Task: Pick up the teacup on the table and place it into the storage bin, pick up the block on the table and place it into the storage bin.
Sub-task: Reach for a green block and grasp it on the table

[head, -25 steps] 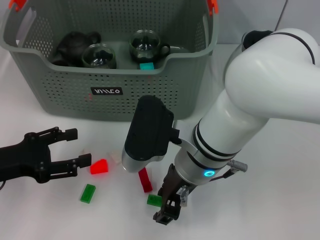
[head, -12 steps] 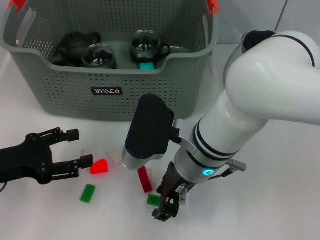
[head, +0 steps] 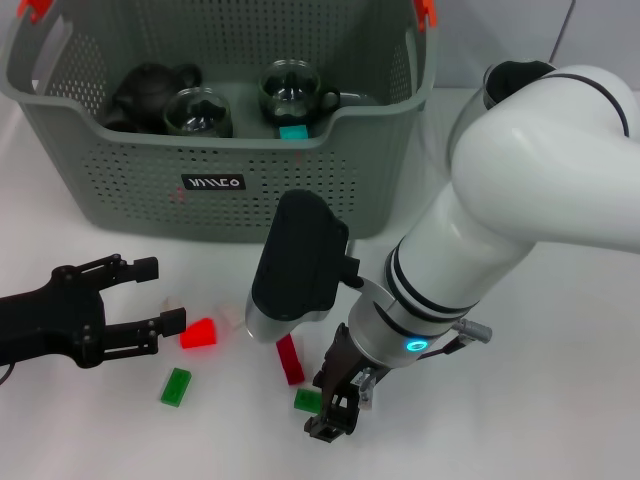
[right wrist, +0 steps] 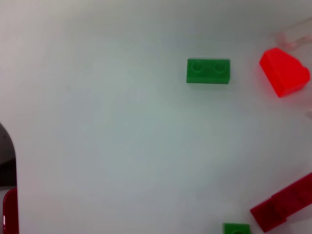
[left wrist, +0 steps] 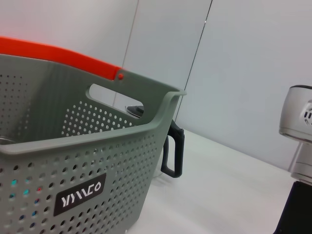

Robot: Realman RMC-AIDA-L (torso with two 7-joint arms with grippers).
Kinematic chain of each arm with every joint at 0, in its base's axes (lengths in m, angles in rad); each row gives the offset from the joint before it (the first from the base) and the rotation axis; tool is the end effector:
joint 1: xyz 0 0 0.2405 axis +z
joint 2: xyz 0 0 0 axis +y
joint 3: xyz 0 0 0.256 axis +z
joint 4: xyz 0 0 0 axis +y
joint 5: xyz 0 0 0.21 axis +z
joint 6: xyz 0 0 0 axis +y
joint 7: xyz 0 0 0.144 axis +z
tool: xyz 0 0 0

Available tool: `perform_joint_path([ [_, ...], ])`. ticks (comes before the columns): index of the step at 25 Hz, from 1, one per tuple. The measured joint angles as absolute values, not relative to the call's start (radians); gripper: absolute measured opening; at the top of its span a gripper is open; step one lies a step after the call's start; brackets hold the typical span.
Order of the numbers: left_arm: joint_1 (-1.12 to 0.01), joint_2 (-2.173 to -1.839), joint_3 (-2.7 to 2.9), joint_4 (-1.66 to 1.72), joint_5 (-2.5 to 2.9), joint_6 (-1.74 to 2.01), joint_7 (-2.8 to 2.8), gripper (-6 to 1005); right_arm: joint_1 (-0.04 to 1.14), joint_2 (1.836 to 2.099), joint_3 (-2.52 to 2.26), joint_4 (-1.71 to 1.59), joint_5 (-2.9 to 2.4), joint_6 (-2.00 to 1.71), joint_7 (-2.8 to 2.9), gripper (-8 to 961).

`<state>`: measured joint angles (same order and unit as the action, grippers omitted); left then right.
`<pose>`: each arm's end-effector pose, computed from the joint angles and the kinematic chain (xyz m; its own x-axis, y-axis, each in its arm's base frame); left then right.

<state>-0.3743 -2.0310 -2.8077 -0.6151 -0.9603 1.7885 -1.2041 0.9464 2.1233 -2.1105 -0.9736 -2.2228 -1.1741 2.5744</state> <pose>-0.3288 0.2593 0.0391 0.7305 0.3535 0.5844 0.5386 -0.8243 -0.1746 0.1023 0.3050 -0.1606 0.8782 -0.1819 0.4424 -0.1702 -0.9832 -0.0663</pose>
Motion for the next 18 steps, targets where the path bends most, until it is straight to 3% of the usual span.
perform_joint_path([
  [18, -0.373, -2.031, -2.81, -0.615, -0.96, 1.786, -1.204, 863, 0.946, 2.124, -2.118, -0.974, -2.22, -1.159, 2.573, 348],
])
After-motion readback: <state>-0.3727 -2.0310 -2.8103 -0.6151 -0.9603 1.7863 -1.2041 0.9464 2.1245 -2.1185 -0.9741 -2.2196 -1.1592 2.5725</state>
